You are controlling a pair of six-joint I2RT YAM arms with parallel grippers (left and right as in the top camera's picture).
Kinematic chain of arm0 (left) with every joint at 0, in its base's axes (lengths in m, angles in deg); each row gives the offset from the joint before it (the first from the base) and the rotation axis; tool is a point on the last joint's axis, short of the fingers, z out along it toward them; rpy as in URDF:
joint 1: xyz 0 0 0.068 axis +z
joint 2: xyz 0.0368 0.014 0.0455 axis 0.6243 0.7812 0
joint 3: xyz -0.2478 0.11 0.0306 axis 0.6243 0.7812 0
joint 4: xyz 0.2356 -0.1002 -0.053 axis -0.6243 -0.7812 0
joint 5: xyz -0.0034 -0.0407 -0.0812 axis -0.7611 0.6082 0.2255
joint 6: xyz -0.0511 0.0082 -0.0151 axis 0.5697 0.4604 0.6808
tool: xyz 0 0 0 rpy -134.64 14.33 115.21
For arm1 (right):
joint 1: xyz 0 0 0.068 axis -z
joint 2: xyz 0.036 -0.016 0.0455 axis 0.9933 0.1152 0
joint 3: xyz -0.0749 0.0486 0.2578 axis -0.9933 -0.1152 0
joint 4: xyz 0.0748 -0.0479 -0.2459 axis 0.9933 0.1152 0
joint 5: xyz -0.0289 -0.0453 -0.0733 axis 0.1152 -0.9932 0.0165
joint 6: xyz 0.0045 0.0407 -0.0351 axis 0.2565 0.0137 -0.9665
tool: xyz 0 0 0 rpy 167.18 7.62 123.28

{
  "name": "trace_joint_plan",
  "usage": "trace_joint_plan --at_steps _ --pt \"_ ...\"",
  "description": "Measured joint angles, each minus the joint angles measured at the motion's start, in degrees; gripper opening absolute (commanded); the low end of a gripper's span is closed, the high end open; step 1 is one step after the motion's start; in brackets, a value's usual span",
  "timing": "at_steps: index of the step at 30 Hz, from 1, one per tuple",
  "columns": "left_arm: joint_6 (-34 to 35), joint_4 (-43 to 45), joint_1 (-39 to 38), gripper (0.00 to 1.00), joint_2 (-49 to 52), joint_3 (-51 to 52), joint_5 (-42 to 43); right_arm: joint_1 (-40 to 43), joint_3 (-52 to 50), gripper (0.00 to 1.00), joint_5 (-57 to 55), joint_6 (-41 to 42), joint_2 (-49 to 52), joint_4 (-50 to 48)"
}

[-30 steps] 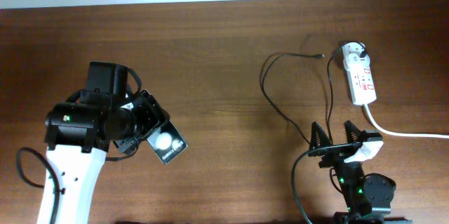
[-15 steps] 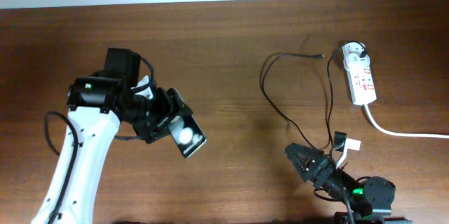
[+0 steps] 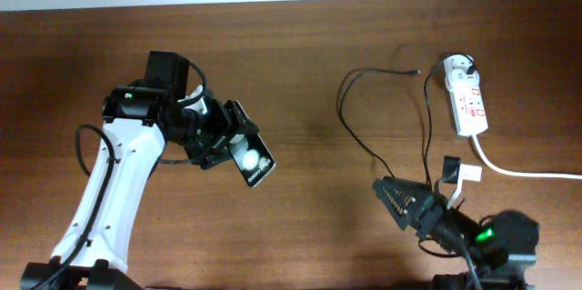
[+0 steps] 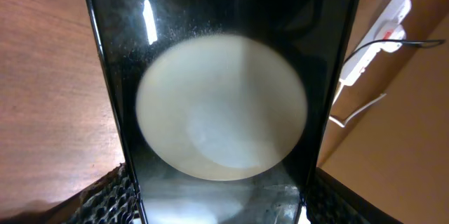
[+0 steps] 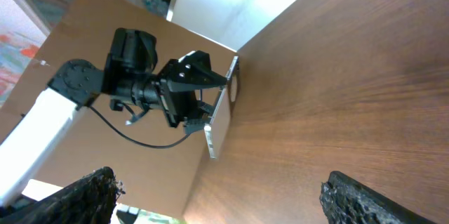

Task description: Plug charger to phone and switch on socket

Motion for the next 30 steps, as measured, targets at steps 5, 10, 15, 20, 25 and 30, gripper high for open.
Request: trace_joint_plan --at_steps 5,10,15,20,25,30 --pt "0.15 0.66 0.00 0.70 0.02 0.00 0.20 -10.95 12.90 0.95 -9.51 -8.04 16.44 7.15" --pt "0.20 0.87 0.00 0.70 0.02 0.00 0.15 -34.10 17.86 0.95 -28.79 -10.34 29.57 5.62" --pt "0.42 1.42 0.00 0.71 0.02 0.02 0.17 -53.31 18.27 0.90 -51.04 -6.38 38.80 -8.83" --pt "0.44 1.49 0.00 0.71 0.02 0.00 0.33 -59.58 18.47 0.82 -61.09 -5.81 49.57 -21.46" --pt "0.46 1.49 0.00 0.71 0.02 0.00 0.26 -59.89 18.49 0.71 -63.25 -2.16 57.94 -30.12" --pt "0.61 1.49 0.00 0.72 0.02 0.00 0.28 -59.89 18.49 0.50 -63.73 -0.76 62.14 -35.91"
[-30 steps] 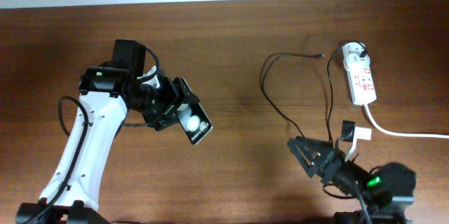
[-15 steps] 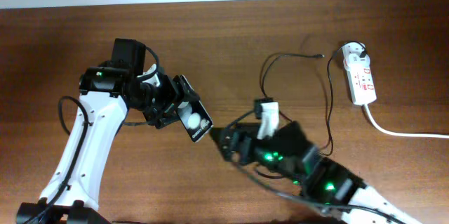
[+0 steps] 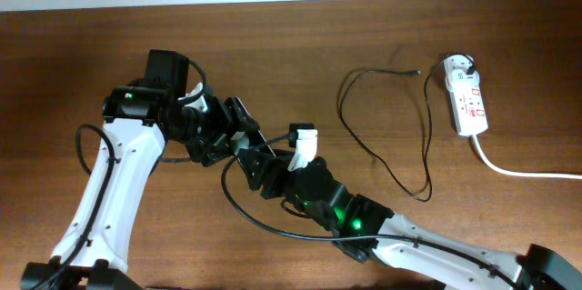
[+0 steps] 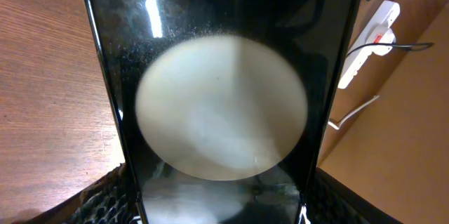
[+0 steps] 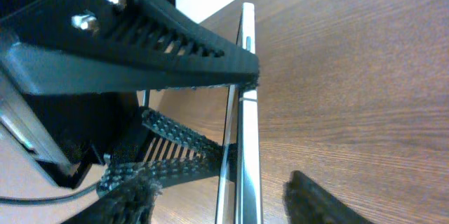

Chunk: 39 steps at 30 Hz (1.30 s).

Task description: Plug charger to phone and switch on socket

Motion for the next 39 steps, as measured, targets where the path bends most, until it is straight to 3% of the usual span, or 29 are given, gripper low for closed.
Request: trace_joint_plan --at_steps 7,17,23,25,32,36,39 --pt "0.02 0.00 0.00 0.71 0.00 0.00 0.00 0.00 0.00 0.34 -0.46 4.74 1.05 -3.43" --pt "0.02 -0.02 0.00 0.71 0.00 0.00 0.02 0.00 0.00 0.22 -0.90 7.98 1.79 -3.30" --pt "0.04 -0.02 0.02 0.72 0.00 0.00 0.00 0.00 -0.02 0.08 -1.53 8.76 1.90 -2.64" --pt "0.24 -0.02 0.02 0.75 0.00 0.00 -0.24 0.02 -0.02 0.08 -1.70 8.37 2.01 -2.51" --pt "0.61 0.15 0.02 1.00 0.00 0.00 1.27 0.00 -0.02 0.07 -1.68 8.63 2.32 -2.80" --pt "-0.50 0.57 1.31 0.99 0.00 0.00 4.24 0.02 -0.02 0.07 -1.79 9.40 2.32 -3.10" --pt "-8.35 -1.90 4.96 0.99 -0.02 -0.07 8.92 1.84 -0.02 0.04 -0.22 12.61 2.32 -3.10"
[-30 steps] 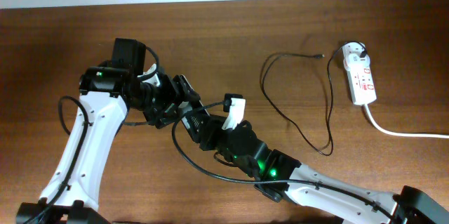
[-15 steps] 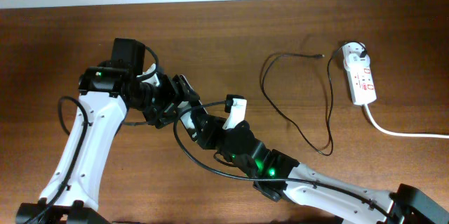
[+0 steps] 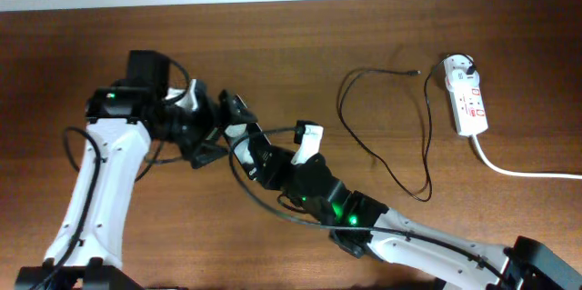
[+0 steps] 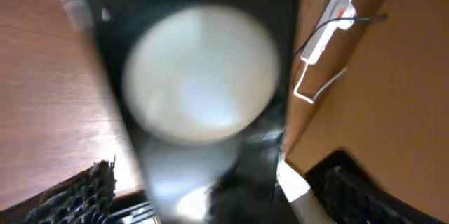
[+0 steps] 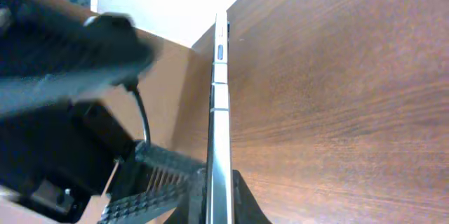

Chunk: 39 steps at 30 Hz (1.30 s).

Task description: Plug charger to phone and switch on socket

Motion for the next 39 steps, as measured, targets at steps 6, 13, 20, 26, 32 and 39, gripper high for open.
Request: trace_joint_plan --at_steps 6,13,20,26,32,39 --pt "-19.32 -11.04 17.42 0.99 -7.74 -0.11 2.45 9.79 0.00 0.04 14.34 7.80 -0.13 0.00" --pt "-26.43 -10.14 24.41 1.00 -12.22 7.23 9.38 13.29 0.00 0.04 27.06 19.19 -0.22 -0.02" --pt "-18.97 0.81 24.39 0.98 -12.13 22.51 20.22 13.29 0.00 0.04 29.73 23.04 -0.24 -0.02" --pt "-2.14 15.26 18.51 0.94 -12.13 24.35 19.98 13.27 0.00 0.04 30.08 23.80 -0.24 -0.02" --pt "17.22 29.99 6.64 0.84 -12.11 24.57 13.62 13.25 0.00 0.04 30.14 26.95 -0.24 -0.02" --pt "32.37 35.23 1.77 0.58 -12.11 24.61 5.73 13.25 0.00 0.04 30.14 28.61 -0.24 -0.02"
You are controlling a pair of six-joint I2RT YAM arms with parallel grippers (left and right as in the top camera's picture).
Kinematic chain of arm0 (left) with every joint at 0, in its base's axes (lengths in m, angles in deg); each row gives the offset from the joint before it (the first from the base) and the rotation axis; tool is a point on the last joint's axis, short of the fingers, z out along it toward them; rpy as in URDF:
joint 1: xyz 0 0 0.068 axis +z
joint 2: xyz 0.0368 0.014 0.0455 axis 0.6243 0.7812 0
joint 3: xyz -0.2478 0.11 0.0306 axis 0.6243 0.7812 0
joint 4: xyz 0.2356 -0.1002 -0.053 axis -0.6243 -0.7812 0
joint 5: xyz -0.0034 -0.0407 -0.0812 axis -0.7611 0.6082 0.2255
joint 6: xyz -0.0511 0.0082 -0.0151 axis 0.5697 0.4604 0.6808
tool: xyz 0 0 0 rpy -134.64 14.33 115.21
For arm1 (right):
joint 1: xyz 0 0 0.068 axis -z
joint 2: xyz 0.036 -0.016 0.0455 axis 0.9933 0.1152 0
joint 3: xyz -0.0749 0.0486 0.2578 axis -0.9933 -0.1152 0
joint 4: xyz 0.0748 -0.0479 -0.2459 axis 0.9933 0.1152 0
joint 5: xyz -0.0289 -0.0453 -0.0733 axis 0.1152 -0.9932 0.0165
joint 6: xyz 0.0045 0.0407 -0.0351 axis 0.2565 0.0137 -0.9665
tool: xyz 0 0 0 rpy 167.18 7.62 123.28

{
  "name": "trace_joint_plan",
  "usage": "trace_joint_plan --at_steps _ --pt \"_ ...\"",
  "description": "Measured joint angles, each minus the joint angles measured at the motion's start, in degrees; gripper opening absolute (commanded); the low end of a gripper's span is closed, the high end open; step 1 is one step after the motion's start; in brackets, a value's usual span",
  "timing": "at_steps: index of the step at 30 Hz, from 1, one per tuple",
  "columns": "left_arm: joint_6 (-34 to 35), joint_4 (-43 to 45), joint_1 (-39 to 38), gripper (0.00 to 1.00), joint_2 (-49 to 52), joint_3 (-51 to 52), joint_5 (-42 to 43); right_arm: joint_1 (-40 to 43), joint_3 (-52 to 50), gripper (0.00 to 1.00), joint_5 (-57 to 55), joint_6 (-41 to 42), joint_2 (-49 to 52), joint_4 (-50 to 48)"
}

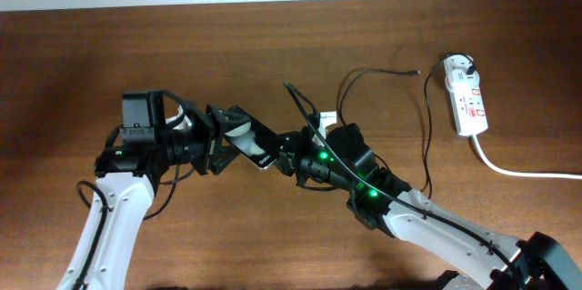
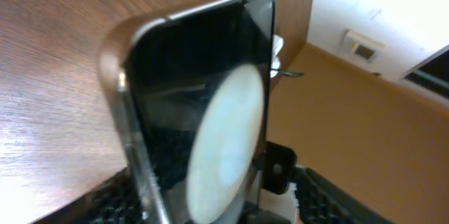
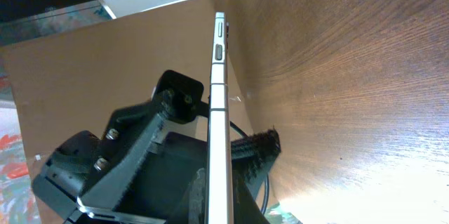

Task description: Plug charger to phone and switch on socket

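The black phone (image 1: 250, 145) with a pale round disc on its screen hangs above the table between both arms. My right gripper (image 1: 289, 158) is shut on its right end; in the right wrist view the phone's silver edge (image 3: 219, 76) runs straight up from between the right gripper (image 3: 219, 199) fingers. My left gripper (image 1: 216, 137) is at the phone's left end, its fingers spread wide beside the slanted phone (image 2: 203, 112). The black charger cable (image 1: 364, 140) lies loose on the table. The white socket strip (image 1: 466, 99) is at the far right.
A black plug (image 1: 461, 70) sits in the strip's far end, and a white lead (image 1: 527, 173) runs off the right edge. The cable's free end (image 1: 416, 73) lies left of the strip. A white wall borders the table's far edge.
Both arms have shifted right with the phone. In the left wrist view the phone now stands slanted instead of facing the camera. The right gripper is still shut on its end.
First my left gripper held the phone up alone while the right arm rested at the front right. Then the right gripper was at the phone's end, open around its edge. Then it was shut on the phone, and now the phone sits askew between the spread left fingers.
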Motion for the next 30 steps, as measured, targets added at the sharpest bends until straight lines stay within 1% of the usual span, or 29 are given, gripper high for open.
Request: trace_joint_plan --at_steps 2,4,5,6,16,25,30 --pt "1.99 1.57 -0.11 0.49 0.00 0.02 -0.42 0.00 0.00 0.04 0.02 0.35 0.00 0.00" --pt "4.07 2.43 -0.11 0.37 0.00 0.02 -1.03 0.00 0.00 0.04 0.42 2.43 0.00 0.00" --pt "4.68 2.45 -0.11 0.33 0.00 0.02 -1.42 0.00 0.00 0.04 0.61 4.22 0.00 -0.04" --pt "5.20 2.38 -0.11 0.31 0.00 0.02 -1.66 0.00 0.02 0.04 0.66 6.23 0.00 -0.13" --pt "6.43 3.93 -0.13 0.25 0.00 0.02 -1.92 0.07 0.02 0.04 0.11 19.78 -0.11 -0.50" --pt "7.34 4.79 -0.50 0.24 0.00 0.02 -2.08 0.04 0.02 0.04 -0.68 22.86 -0.11 -0.70" --pt "8.35 6.75 -2.54 0.23 0.00 0.02 -2.73 0.04 0.02 0.04 -2.21 23.56 -0.48 -0.63"
